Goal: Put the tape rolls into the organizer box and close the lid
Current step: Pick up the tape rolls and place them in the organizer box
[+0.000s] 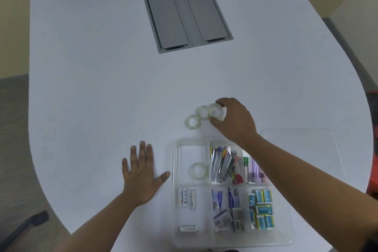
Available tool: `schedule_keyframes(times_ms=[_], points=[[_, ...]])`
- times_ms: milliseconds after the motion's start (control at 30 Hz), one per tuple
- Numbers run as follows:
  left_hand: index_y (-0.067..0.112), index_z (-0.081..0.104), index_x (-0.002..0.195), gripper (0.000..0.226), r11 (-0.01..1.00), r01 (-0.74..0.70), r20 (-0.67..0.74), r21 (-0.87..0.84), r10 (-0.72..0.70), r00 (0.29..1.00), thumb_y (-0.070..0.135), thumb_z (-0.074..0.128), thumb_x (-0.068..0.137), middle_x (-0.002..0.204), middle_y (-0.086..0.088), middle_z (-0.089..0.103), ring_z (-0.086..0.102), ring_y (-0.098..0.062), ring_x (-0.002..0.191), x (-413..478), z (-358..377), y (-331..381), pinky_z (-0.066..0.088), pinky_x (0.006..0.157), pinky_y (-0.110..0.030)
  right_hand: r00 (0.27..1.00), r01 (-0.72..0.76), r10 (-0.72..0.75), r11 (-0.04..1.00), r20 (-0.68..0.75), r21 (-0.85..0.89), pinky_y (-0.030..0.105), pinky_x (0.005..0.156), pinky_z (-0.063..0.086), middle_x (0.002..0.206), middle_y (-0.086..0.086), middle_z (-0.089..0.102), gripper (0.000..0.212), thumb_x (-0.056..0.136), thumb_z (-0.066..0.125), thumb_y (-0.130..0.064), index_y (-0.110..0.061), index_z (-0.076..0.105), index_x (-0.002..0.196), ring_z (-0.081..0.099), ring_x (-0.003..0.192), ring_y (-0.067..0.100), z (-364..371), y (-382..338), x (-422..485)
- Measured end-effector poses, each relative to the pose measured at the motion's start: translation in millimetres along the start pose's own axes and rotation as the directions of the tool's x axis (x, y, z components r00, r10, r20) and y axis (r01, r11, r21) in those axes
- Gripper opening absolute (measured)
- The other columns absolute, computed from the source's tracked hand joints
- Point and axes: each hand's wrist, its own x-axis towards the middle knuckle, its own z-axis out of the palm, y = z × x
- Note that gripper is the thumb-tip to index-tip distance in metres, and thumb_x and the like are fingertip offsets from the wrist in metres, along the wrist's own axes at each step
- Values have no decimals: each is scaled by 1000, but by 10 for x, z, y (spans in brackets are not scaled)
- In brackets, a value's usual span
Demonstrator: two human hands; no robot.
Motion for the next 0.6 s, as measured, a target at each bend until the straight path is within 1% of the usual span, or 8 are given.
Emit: schedule_keyframes(times_ms=[100,167,233,333,400,467,533,600], points=[[24,-39,136,102,1000,1,7,9,-1,1000,87,8,71,146,6,-44,-42,-21,135,3,-19,10,-17,112,-53,996,82,-84,992,17,96,28,69,46,106,-14,59,51,74,74,-47,-33,54,118,58,79,10,31,-182,-382],[25,-41,134,101,1000,0,9,0,0,1000,86,10,71,145,6,-46,-43,-20,134,1,-24,13,-17,111,-53,988,130,-138,987,74,97,26,65,43,102,-17,58,53,73,74,-51,-38,51,119,56,75,7,115,-257,-630],[26,-42,133,101,1000,-1,7,0,1,1000,86,10,71,143,7,-48,-44,-20,134,3,-22,8,-18,111,-52,971,180,-183,983,152,35,27,69,46,112,-15,59,54,75,72,-51,-37,51,123,60,82,9,234,-279,-813],[26,-42,133,100,1000,-3,-3,-3,3,1000,86,10,72,144,7,-47,-43,-20,134,8,-11,-10,-17,111,-53,943,245,-209,962,260,-117,33,78,51,125,-10,57,56,80,70,-46,-31,52,130,63,101,17,415,-255,-939],[26,-41,134,100,1000,-6,-14,-7,6,1000,86,10,72,145,7,-46,-42,-20,135,11,6,-18,-17,112,-53,928,288,-211,930,308,-228,36,80,50,127,-7,59,54,83,68,-43,-28,52,132,63,104,22,508,-238,-963],[26,-40,135,101,1000,-7,-30,-9,7,1000,86,10,73,146,7,-45,-41,-20,135,18,23,-26,-17,112,-52,918,332,-233,893,320,-303,36,82,46,120,-4,64,47,82,68,-41,-24,57,125,62,101,25,579,-232,-966],[26,-41,135,101,1000,-7,-42,-9,7,999,87,10,72,145,8,-46,-42,-19,135,25,39,-33,-18,111,-52,914,364,-249,854,321,-372,37,81,42,107,-3,68,40,80,69,-43,-22,61,113,58,96,24,620,-235,-972],[27,-40,136,100,1000,-11,-51,-5,11,999,86,10,73,145,8,-46,-42,-19,135,33,54,-41,-18,111,-52,910,380,-261,839,323,-390,37,81,41,101,-3,68,40,78,70,-45,-21,63,109,56,95,24,638,-223,-985]])
